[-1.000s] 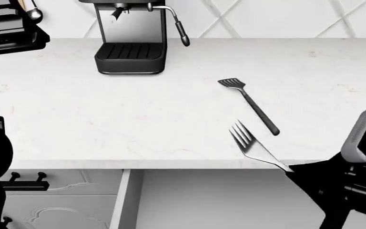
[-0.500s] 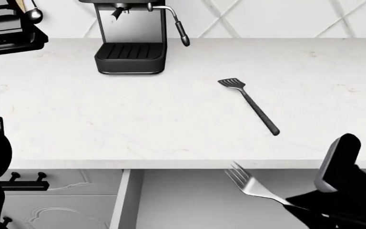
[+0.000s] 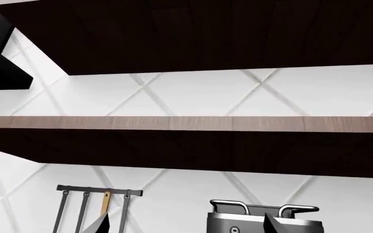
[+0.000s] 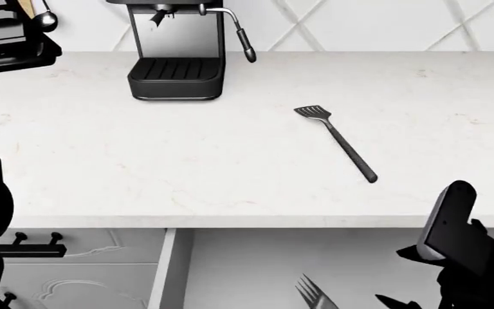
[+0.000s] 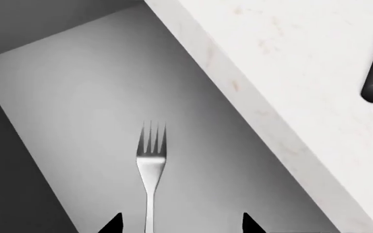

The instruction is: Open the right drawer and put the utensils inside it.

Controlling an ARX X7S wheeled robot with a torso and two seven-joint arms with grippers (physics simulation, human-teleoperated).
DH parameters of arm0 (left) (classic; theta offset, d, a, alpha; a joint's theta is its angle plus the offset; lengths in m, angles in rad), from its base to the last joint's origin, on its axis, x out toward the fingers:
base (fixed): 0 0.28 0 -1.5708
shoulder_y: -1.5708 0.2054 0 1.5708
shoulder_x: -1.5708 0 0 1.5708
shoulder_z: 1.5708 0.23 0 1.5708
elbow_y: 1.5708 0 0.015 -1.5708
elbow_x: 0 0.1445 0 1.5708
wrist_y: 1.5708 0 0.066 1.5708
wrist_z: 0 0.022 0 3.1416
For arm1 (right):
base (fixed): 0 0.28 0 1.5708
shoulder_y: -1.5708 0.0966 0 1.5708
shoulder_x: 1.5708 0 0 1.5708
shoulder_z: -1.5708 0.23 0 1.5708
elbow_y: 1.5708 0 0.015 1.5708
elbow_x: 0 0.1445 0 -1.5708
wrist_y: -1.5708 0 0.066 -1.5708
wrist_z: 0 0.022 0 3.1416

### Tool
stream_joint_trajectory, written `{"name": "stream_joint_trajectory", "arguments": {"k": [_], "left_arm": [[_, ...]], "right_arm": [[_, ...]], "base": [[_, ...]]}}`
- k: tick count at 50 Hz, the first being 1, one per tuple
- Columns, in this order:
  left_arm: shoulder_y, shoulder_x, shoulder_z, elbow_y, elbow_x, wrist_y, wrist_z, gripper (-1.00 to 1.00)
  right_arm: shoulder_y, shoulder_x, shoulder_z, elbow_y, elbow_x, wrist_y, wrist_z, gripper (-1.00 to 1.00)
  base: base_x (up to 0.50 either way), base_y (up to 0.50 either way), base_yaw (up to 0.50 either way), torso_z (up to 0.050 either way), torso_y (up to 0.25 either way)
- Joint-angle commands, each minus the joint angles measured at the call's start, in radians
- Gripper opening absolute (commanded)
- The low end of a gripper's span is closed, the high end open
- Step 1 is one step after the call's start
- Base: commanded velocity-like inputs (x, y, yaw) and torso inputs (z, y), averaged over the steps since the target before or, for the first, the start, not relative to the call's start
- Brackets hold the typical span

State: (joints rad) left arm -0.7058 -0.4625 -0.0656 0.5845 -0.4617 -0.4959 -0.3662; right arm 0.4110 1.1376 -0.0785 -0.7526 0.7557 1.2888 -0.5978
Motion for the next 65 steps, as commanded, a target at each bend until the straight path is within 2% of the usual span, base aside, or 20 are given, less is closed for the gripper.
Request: {"name": "stream_joint_trajectory", "arguments": {"k": [1,30,31,32,33,34,35,36,37,43,44,45,55,65], "left_arm": [[0.002,-0.001,-0.001,0.000,-0.003,0.003,-0.002,1.00],[0.002,-0.006,0.002,0.000,-0.007,0.005,-0.007,1.00],[0.006,-0.004,0.006,-0.002,-0.004,0.009,-0.006,1.00],[0.005,-0.005,0.004,0.000,-0.007,0.007,-0.007,1.00],[0.005,-0.005,0.004,0.000,-0.007,0.007,-0.007,1.00],[0.004,-0.009,-0.005,0.000,-0.011,0.005,-0.008,1.00],[0.004,-0.009,-0.005,0.000,-0.011,0.005,-0.008,1.00],[0.004,-0.010,-0.005,0.000,-0.011,0.005,-0.008,1.00],[0.004,-0.010,-0.005,0.000,-0.012,0.005,-0.009,1.00],[0.004,-0.011,-0.004,0.000,-0.012,0.006,-0.009,1.00],[0.009,-0.011,-0.008,-0.001,-0.012,0.010,-0.009,1.00],[0.011,-0.008,-0.005,-0.007,-0.008,0.018,-0.007,1.00],[0.012,-0.009,-0.001,-0.006,-0.009,0.018,-0.008,1.00],[0.010,-0.011,-0.001,-0.007,-0.011,0.018,-0.010,1.00]], "right_arm": [[0.052,-0.006,-0.023,-0.006,0.012,0.041,0.010,1.00],[0.054,0.000,-0.029,-0.001,0.023,0.032,0.021,1.00],[0.204,-0.127,0.121,0.007,0.173,0.094,0.068,1.00],[0.354,-0.175,0.098,0.157,0.323,0.172,0.218,1.00],[0.504,-0.174,0.066,0.290,0.473,0.172,0.368,1.00],[0.654,-0.236,0.022,0.398,0.623,0.107,0.518,1.00],[0.804,-0.236,0.013,0.401,0.773,0.105,0.668,1.00],[0.835,-0.235,0.012,0.401,0.923,0.104,0.784,1.00],[0.835,-0.235,0.011,0.400,1.048,0.103,0.783,1.00],[0.835,-0.231,0.006,0.399,1.047,0.097,0.781,1.00],[0.951,-0.291,-0.059,0.543,1.080,0.049,0.929,1.00],[0.991,-0.347,-0.055,0.607,1.005,-0.023,0.981,1.00],[1.001,-0.383,-0.144,0.703,1.025,0.008,1.054,1.00],[1.005,-0.450,-0.216,0.796,0.970,0.008,1.037,1.00]], "base": [[0.00,0.00,0.00,0.000,0.000],[0.00,0.00,0.00,0.000,0.000],[0.00,0.00,0.00,0.000,0.000],[0.00,0.00,0.00,0.000,0.000],[0.00,0.00,0.00,0.000,0.000],[0.00,0.00,0.00,0.000,0.000],[0.00,0.00,0.00,0.000,0.000],[0.00,0.00,0.00,0.000,0.000],[0.00,0.00,0.00,0.000,0.000],[0.00,0.00,0.00,0.000,0.000],[0.00,0.00,0.00,0.000,0.000],[0.00,0.00,0.00,0.000,0.000],[0.00,0.00,0.00,0.000,0.000],[0.00,0.00,0.00,0.000,0.000]]}}
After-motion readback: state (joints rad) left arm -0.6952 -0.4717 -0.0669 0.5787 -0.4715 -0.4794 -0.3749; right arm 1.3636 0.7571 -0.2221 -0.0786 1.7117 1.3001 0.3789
